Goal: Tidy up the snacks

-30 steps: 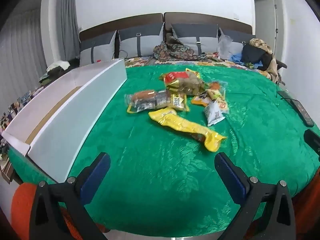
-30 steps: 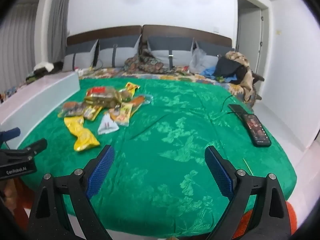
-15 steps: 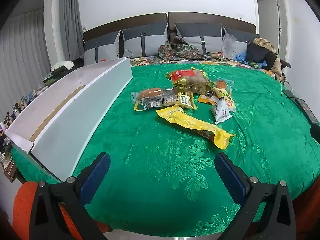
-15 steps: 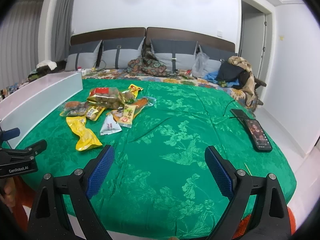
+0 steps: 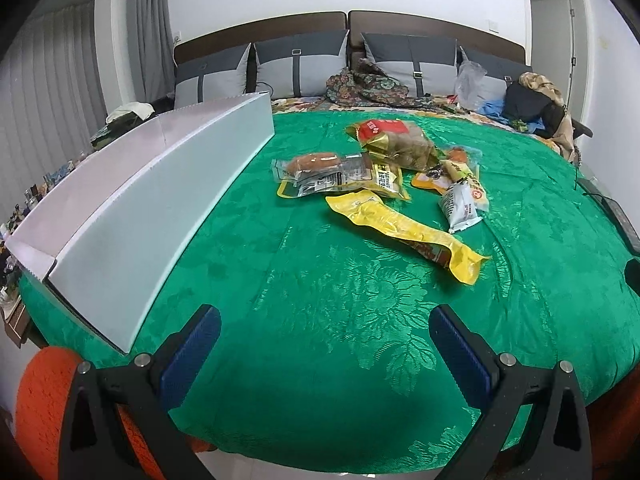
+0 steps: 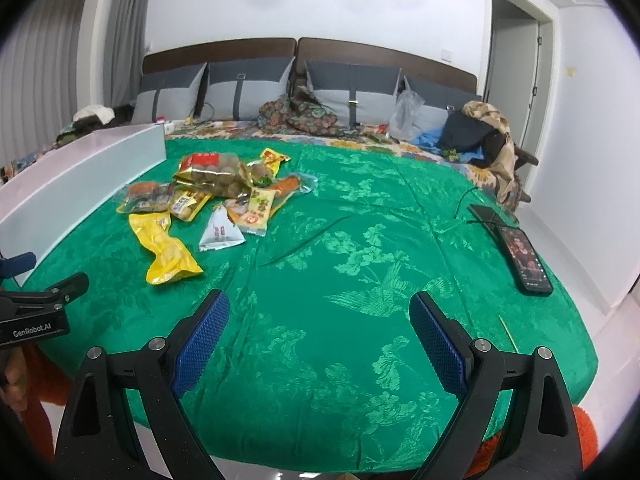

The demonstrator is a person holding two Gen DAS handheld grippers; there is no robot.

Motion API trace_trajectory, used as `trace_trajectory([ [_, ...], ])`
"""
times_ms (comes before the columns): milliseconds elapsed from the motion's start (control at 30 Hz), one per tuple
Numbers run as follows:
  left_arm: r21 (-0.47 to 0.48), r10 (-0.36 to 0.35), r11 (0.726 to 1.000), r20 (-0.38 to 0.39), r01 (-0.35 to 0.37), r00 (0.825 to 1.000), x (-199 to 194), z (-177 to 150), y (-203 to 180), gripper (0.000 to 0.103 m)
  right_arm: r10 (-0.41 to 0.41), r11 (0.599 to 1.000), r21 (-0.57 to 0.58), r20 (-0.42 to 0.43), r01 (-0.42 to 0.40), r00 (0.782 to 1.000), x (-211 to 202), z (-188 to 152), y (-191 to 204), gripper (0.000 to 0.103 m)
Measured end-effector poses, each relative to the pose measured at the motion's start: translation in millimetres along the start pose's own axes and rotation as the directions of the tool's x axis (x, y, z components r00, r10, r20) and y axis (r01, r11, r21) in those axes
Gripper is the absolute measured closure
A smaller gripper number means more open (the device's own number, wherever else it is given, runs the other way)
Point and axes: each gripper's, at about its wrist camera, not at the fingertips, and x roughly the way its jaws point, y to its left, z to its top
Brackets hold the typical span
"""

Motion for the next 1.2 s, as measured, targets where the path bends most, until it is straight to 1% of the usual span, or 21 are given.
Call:
trace_trajectory([
  [167,0.003,0.0,1.0,0.014,0.0,1.0,-2,0,-1,0.0,-0.001,1.0,0.005,0.0,0.001,1.0,1,0,-2,0.009],
  [800,0.002,0.0,1.0,-0.001,0.0,1.0,5,0,2,0.0,-0.002,1.0,0.011,-0.017,0.003,1.0,5,-2,-2,0.009],
  [1000,0.004,-0.008,1.0,0.002,0.008,1.0,8,0,0,0.0,-0.01,1.0,0.021,-0.043,0.011,0.999,10,-5,-5,0.009],
  [1200,0.013,-0.011,1.0,-0.004,0.011,1.0,11,0,-3,0.0,-0.013,1.0,0.026,-0.05,0.014,0.999,12,-6,-7,0.009],
])
